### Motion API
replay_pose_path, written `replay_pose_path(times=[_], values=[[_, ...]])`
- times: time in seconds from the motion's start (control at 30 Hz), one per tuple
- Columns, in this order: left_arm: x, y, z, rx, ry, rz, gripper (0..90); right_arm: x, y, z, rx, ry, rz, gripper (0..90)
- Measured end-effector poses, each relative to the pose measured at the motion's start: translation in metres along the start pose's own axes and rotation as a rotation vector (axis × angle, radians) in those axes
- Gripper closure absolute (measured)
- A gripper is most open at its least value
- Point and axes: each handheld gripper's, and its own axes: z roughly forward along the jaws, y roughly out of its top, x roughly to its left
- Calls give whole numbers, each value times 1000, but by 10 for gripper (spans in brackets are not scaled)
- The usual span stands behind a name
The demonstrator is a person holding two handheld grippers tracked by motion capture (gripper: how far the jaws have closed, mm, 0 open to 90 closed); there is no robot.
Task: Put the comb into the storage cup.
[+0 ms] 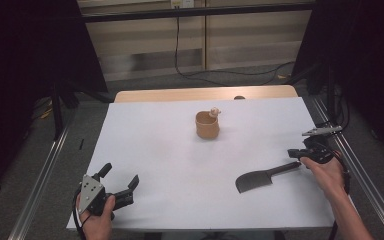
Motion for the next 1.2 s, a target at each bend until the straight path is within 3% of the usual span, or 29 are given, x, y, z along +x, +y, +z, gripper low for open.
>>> replay_pose_path(times=[0.57, 1.2], values=[[1, 1, -2, 0, 5, 11, 24, 1, -6, 10, 93, 2, -27, 900], [-1, 0, -1, 2, -1, 16, 24, 2, -10, 9, 92, -6, -45, 900]])
